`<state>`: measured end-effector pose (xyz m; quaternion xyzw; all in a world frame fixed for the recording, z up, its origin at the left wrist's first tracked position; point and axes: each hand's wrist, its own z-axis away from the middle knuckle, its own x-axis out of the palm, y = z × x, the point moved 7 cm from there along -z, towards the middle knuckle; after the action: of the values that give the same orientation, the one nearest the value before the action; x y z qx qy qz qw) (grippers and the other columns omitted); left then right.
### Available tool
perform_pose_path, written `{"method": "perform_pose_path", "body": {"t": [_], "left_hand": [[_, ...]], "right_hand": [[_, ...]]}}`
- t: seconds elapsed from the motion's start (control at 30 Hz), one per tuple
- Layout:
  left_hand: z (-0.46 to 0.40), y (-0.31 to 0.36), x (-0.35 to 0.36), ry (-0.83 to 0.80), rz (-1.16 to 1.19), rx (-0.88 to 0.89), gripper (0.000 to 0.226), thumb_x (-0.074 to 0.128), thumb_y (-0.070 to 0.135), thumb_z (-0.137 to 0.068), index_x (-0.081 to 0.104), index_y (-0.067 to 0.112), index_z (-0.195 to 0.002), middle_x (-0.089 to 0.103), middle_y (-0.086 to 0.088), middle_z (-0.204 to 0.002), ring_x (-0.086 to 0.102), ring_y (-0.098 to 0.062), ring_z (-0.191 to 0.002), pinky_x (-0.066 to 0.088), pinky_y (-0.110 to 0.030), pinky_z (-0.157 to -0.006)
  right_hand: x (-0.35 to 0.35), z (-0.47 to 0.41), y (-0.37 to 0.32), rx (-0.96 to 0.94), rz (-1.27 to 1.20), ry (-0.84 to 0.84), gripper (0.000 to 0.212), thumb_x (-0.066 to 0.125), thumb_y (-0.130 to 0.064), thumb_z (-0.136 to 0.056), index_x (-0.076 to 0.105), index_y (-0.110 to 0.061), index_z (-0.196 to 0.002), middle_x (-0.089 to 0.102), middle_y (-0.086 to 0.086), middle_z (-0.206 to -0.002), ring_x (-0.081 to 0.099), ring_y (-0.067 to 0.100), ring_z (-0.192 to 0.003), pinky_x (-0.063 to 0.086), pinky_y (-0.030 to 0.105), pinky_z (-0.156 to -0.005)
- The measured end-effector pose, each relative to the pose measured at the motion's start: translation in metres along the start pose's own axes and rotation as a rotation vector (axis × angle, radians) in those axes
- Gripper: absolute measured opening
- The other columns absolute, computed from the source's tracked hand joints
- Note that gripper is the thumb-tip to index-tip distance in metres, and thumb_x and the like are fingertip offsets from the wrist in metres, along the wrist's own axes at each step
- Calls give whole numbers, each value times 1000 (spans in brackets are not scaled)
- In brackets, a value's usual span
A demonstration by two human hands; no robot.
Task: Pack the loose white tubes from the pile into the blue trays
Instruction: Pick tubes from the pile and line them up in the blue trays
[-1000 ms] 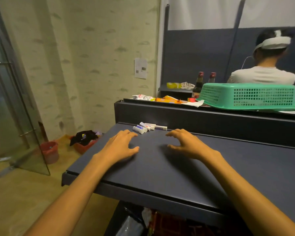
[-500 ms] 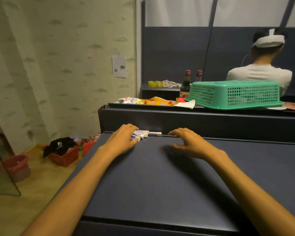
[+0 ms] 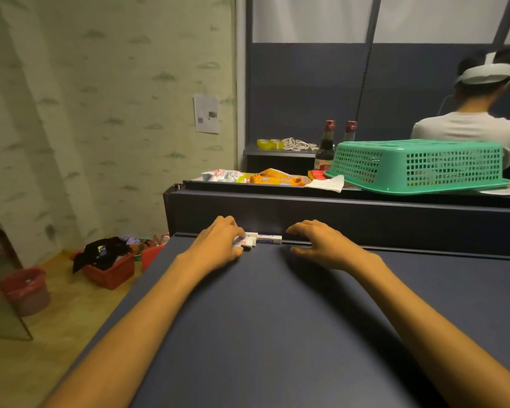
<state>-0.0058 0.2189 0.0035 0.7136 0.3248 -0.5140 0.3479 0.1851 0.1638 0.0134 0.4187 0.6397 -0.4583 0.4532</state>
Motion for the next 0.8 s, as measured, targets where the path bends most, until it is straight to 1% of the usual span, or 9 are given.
{"method": "perform_pose_path", "body": {"t": [0.1, 0.17, 0.33, 0.43, 0.5, 0.57, 0.63, 0.7, 0.8], "left_hand": [[-1, 4, -2, -4, -9, 4, 41, 68, 29, -85, 57, 25, -124, 50, 3, -122, 46, -15, -108, 48, -33, -89], [-3, 8, -3, 12, -10, 7, 38, 71, 27, -83, 58, 26, -119, 54, 3, -118, 48, -15, -105, 50, -34, -88], [-1, 13, -8, 80, 66, 10, 25, 68, 27, -86, 57, 26, -108, 60, 4, -108, 56, -16, -101, 52, -37, -86], [0, 8, -17, 127, 206, -14, 22, 71, 28, -84, 57, 28, -101, 62, 4, -102, 59, -15, -93, 54, -35, -82], [2, 6, -25, 152, 354, -9, 22, 74, 25, -82, 57, 28, -96, 63, 5, -96, 60, -11, -84, 54, -29, -76], [9, 6, -32, 159, 508, -9, 25, 75, 20, -81, 57, 24, -97, 65, 7, -91, 63, -9, -79, 53, -22, -73], [16, 5, -35, 148, 613, -5, 29, 77, 18, -79, 58, 25, -101, 67, 9, -93, 66, -8, -84, 55, -24, -78], [22, 4, -36, 132, 673, 8, 31, 78, 16, -79, 62, 27, -103, 69, 8, -100, 67, -9, -92, 57, -29, -84], [27, 3, -35, 116, 753, 0, 30, 79, 15, -78, 69, 29, -102, 70, 8, -104, 67, -12, -97, 58, -37, -84]], "right_hand": [[3, -6, 1, -5, 12, -4, 46, 61, -36, -92, 49, -26, -135, 53, -3, -129, 49, 13, -116, 44, 29, -94], [3, -9, 2, -7, 16, -4, 46, 62, -36, -92, 49, -25, -135, 53, -3, -130, 49, 13, -116, 43, 28, -92], [3, -15, 2, -11, 16, -7, 46, 62, -34, -92, 49, -24, -135, 53, -1, -130, 49, 13, -115, 43, 26, -91], [3, -18, 0, -17, 17, 0, 45, 62, -33, -92, 49, -23, -134, 54, -1, -129, 50, 14, -114, 43, 26, -90], [5, -22, -2, -24, 16, 0, 43, 62, -32, -92, 50, -23, -133, 54, -1, -127, 50, 14, -112, 43, 25, -88], [7, -27, -6, -39, 13, 2, 41, 62, -32, -92, 51, -23, -131, 55, -1, -125, 51, 14, -109, 44, 25, -86], [10, -31, -10, -54, 17, 7, 40, 62, -31, -92, 52, -23, -129, 56, 0, -123, 51, 14, -106, 44, 25, -83], [14, -34, -12, -54, 17, -1, 40, 63, -29, -91, 52, -23, -129, 56, 0, -122, 52, 14, -106, 47, 28, -85], [22, -38, -14, -51, 20, -21, 40, 63, -28, -91, 52, -22, -129, 56, 1, -123, 52, 16, -108, 49, 35, -90]]}}
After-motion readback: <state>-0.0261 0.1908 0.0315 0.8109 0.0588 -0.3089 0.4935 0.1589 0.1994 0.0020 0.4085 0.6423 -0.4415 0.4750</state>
